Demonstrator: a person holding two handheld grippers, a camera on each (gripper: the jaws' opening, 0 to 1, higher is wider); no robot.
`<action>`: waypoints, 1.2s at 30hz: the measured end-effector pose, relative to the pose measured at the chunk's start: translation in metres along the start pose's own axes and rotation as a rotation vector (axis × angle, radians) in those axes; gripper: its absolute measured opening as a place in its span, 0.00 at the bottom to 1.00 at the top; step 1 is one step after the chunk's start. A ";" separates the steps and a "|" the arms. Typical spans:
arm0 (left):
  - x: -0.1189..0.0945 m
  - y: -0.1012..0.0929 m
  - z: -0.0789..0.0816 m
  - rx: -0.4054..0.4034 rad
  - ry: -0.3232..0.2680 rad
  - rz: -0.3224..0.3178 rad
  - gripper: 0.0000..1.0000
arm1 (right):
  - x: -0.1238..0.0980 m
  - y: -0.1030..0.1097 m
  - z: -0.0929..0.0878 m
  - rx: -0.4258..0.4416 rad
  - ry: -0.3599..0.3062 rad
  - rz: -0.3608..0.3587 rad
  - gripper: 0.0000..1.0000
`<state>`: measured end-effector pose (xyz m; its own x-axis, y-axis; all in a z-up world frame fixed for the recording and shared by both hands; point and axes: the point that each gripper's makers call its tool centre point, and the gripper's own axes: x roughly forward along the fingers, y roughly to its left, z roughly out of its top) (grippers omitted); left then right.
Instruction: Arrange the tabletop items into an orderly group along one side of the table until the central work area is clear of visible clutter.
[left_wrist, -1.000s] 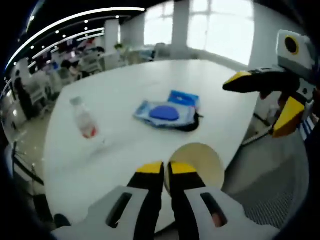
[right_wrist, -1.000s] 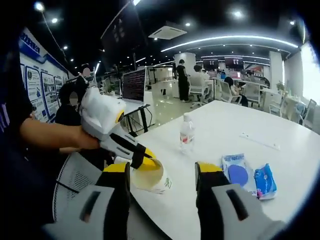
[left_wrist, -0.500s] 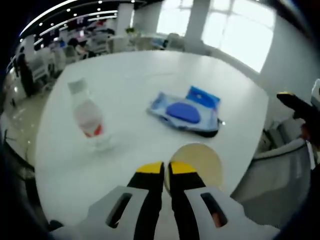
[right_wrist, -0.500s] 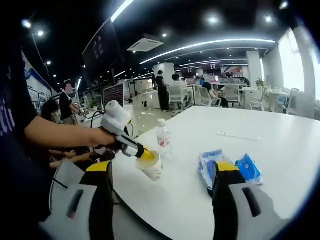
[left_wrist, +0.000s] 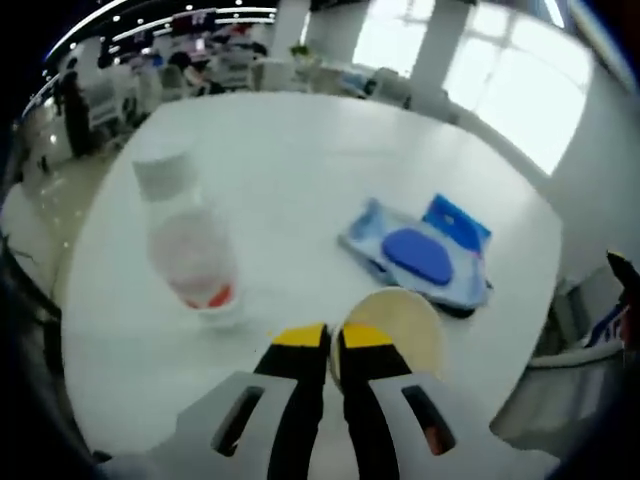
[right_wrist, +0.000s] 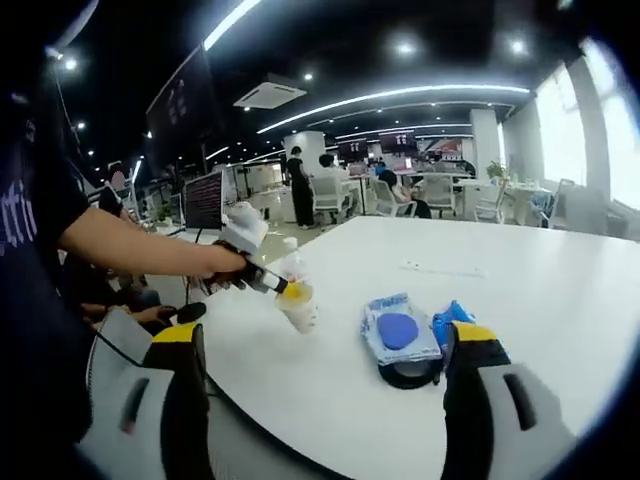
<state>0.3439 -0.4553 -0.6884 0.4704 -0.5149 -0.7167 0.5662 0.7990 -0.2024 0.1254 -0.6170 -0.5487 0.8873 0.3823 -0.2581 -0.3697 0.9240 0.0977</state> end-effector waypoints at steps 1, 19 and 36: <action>0.002 0.002 0.001 0.000 -0.002 0.011 0.02 | -0.001 -0.001 -0.001 0.015 -0.006 0.000 1.00; 0.032 0.022 0.009 -0.151 0.014 0.074 0.04 | -0.006 -0.026 -0.014 -0.062 0.034 -0.077 0.99; 0.009 0.011 0.011 -0.023 -0.041 0.036 0.34 | -0.001 -0.027 -0.021 -0.082 0.066 -0.068 0.98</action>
<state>0.3621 -0.4541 -0.6893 0.5180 -0.4979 -0.6955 0.5330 0.8238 -0.1928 0.1287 -0.6423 -0.5714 0.8919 0.3152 -0.3242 -0.3332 0.9429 0.0001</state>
